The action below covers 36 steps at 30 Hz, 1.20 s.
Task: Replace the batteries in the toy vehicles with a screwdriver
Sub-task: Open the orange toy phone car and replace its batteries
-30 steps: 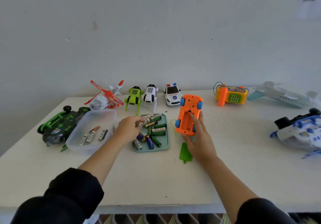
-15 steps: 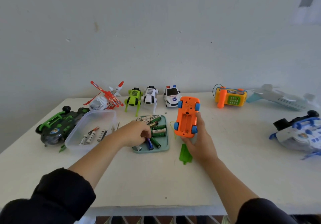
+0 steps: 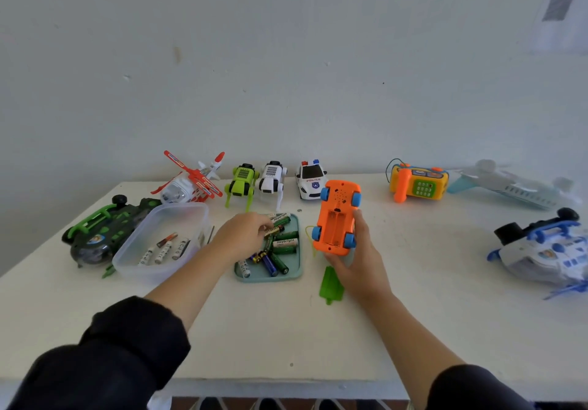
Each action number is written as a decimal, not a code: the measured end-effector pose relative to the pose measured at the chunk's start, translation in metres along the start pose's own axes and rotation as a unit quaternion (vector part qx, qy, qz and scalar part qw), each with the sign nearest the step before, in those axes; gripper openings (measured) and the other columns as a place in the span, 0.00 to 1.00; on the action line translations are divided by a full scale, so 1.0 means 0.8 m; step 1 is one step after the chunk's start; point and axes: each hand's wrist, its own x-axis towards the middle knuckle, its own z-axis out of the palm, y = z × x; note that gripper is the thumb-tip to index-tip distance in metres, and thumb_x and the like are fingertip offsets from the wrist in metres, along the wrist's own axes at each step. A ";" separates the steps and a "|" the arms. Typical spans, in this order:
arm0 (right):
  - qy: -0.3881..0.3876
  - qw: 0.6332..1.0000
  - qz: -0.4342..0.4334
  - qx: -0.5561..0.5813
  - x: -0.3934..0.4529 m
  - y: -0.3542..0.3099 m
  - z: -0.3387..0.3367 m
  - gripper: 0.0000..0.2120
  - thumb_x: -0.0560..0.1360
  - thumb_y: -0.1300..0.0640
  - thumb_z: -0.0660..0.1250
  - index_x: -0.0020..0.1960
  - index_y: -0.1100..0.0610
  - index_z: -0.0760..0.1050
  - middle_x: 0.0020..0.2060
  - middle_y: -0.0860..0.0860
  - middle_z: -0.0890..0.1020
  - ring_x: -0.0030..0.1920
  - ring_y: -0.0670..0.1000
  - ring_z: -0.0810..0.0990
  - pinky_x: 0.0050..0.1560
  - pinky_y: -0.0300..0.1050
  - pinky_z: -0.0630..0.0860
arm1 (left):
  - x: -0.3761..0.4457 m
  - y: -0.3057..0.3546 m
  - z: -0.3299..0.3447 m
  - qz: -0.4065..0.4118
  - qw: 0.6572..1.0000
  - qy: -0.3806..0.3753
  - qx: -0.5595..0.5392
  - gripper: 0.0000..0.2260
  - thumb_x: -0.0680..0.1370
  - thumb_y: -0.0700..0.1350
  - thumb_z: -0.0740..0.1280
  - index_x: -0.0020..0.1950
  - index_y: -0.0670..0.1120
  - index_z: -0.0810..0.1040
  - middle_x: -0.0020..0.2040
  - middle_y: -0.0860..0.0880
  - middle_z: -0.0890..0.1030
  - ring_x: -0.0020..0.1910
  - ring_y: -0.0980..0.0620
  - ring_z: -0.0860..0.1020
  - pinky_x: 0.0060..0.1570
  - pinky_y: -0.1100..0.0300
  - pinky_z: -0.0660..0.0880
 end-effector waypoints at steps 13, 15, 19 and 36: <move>-0.004 1.000 0.008 0.021 0.000 0.001 -0.005 0.39 0.73 0.57 0.70 0.76 0.50 0.50 0.50 0.26 0.68 0.52 0.40 0.74 0.51 0.37 0.69 | 0.050 0.022 0.025 -0.031 0.995 -0.063 0.064 0.11 0.77 0.38 0.63 0.59 0.47 0.77 0.56 0.45 0.78 0.52 0.46 0.76 0.47 0.56 0.73; -0.007 1.000 0.007 0.026 0.001 0.001 -0.003 0.39 0.74 0.57 0.70 0.75 0.47 0.50 0.51 0.27 0.68 0.52 0.42 0.75 0.50 0.37 0.69 | 0.050 0.017 0.016 -0.030 0.996 -0.086 0.018 0.11 0.78 0.38 0.63 0.57 0.47 0.79 0.55 0.47 0.78 0.50 0.48 0.76 0.49 0.57 0.73; -0.002 1.000 -0.007 0.013 -0.001 -0.001 -0.004 0.36 0.74 0.58 0.70 0.69 0.38 0.50 0.61 0.36 0.73 0.57 0.46 0.76 0.51 0.35 0.70 | 0.043 0.010 0.001 -0.026 0.993 -0.111 0.003 0.13 0.78 0.35 0.62 0.56 0.48 0.80 0.53 0.48 0.78 0.48 0.51 0.75 0.46 0.59 0.72; -0.008 0.998 -0.049 -0.032 0.002 0.007 0.002 0.36 0.74 0.53 0.69 0.69 0.34 0.48 0.70 0.46 0.67 0.59 0.52 0.76 0.51 0.42 0.71 | 0.023 -0.019 -0.014 -0.072 0.991 -0.112 0.003 0.16 0.73 0.29 0.60 0.45 0.50 0.76 0.50 0.47 0.76 0.44 0.51 0.73 0.36 0.62 0.68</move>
